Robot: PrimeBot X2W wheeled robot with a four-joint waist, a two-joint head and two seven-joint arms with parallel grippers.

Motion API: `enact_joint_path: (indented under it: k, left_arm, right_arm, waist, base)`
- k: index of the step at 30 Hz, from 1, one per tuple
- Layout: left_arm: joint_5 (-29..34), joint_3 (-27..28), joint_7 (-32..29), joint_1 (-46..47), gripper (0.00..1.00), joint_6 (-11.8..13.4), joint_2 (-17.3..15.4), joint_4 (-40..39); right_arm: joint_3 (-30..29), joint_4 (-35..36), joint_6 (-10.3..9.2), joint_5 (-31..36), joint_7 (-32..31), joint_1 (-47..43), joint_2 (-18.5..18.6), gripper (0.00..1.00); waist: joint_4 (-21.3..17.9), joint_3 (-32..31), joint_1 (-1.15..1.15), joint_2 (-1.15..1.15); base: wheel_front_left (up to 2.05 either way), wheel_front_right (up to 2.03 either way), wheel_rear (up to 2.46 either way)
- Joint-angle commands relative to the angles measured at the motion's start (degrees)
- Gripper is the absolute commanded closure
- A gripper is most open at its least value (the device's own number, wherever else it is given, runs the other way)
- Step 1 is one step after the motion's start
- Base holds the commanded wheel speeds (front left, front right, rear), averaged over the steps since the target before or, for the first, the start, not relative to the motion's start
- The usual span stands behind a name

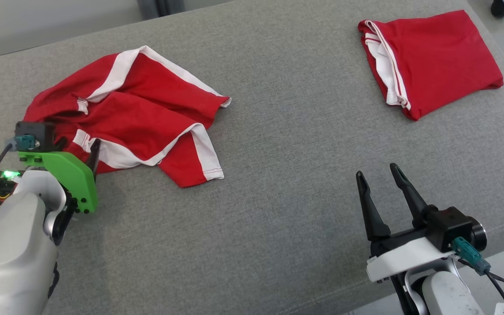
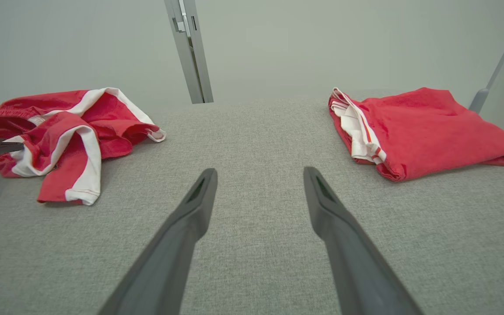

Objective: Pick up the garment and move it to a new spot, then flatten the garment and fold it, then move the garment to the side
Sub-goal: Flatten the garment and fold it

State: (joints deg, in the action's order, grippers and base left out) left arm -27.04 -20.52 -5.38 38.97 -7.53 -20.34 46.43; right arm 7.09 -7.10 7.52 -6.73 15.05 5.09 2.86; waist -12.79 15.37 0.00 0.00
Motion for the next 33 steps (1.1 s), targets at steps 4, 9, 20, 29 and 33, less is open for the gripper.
enact_joint_path:
  k: [4,9,20,29,33]
  left_arm:
    - [-1.18,-0.26,-1.94,2.32,0.0,0.12,-0.3,3.17]
    - [-4.42,-4.18,-4.44,2.1,1.0,0.09,-0.18,1.73]
    - [-13.47,-3.99,1.71,-4.77,1.0,0.1,2.11,-12.72]
    - [-15.77,-4.81,2.32,-23.98,1.0,5.36,2.61,-33.33]
    - [-16.87,-5.78,2.38,-33.82,1.0,7.84,2.28,-40.47]
  right_arm:
    - [0.75,-0.06,-0.07,-0.27,0.17,0.88,0.06,0.0]
    - [0.69,-0.43,-0.07,-0.75,0.17,0.16,0.06,0.0]
    - [-2.16,-1.26,-0.07,-0.46,0.17,-2.96,0.07,0.0]
    - [-3.31,-1.56,-0.07,0.18,0.17,-5.47,0.06,0.0]
    - [-3.79,-1.66,-0.07,0.5,0.17,-6.38,0.09,0.0]
  waist:
    - [-0.69,0.47,0.0,0.0]
    - [-0.86,-0.08,0.0,0.0]
    - [1.94,-4.8,0.0,0.0]
    - [6.28,-8.85,0.0,0.0]
    - [8.09,-9.68,0.0,0.0]
  base:
    - [0.0,0.0,0.0]
    - [0.0,0.0,0.0]
    - [0.0,0.0,0.0]
    - [0.0,0.0,0.0]
    - [0.0,0.0,0.0]
